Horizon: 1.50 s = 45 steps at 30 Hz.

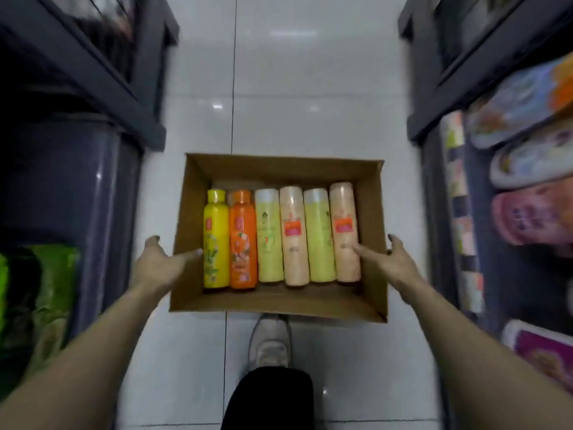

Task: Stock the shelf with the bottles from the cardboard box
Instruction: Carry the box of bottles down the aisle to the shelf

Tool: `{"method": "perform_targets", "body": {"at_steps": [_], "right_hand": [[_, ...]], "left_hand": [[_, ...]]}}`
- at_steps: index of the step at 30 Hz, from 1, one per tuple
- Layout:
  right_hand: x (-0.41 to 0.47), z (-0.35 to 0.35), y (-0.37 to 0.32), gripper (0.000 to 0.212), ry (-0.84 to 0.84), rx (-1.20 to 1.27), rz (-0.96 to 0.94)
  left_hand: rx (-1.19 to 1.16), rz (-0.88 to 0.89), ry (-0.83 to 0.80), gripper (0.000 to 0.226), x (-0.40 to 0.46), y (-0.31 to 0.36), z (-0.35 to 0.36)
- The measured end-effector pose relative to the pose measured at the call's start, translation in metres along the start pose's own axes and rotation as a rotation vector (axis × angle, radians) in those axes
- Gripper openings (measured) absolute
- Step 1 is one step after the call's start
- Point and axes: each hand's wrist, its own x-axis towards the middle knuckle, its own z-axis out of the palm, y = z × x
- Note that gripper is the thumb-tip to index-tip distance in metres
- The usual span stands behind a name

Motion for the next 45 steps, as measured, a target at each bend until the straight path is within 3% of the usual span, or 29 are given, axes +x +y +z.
{"method": "perform_targets", "body": {"at_steps": [2,4,7,15,23,29,39,45], "right_hand": [[0.023,0.009,0.005,0.08,0.011,0.01,-0.065],[0.034,0.012,0.012,0.044,0.112,-0.13,-0.105],[0.037,0.013,0.015,0.03,0.21,-0.22,-0.137],[-0.032,-0.03,-0.03,0.029,0.199,-0.24,-0.04],[-0.226,-0.147,-0.149,0.027,0.125,-0.319,0.036],[-0.332,-0.231,-0.247,0.023,0.148,-0.263,-0.032],[-0.334,-0.304,-0.365,0.033,0.118,-0.152,-0.063],[-0.31,-0.323,-0.438,0.027,0.092,-0.159,-0.076]], "left_hand": [[-0.064,0.017,-0.036,0.094,0.026,-0.003,0.013],[-0.025,-0.005,-0.044,0.069,0.04,-0.004,0.018],[0.116,0.016,-0.005,0.041,0.048,-0.004,0.017],[0.284,0.056,-0.099,0.033,-0.003,0.036,-0.041],[0.261,0.008,-0.209,0.018,-0.159,0.112,-0.203],[0.226,0.096,-0.154,0.03,-0.269,0.193,-0.305],[0.114,0.1,-0.207,0.031,-0.28,0.319,-0.388],[0.145,0.11,-0.226,0.026,-0.264,0.391,-0.414]]}}
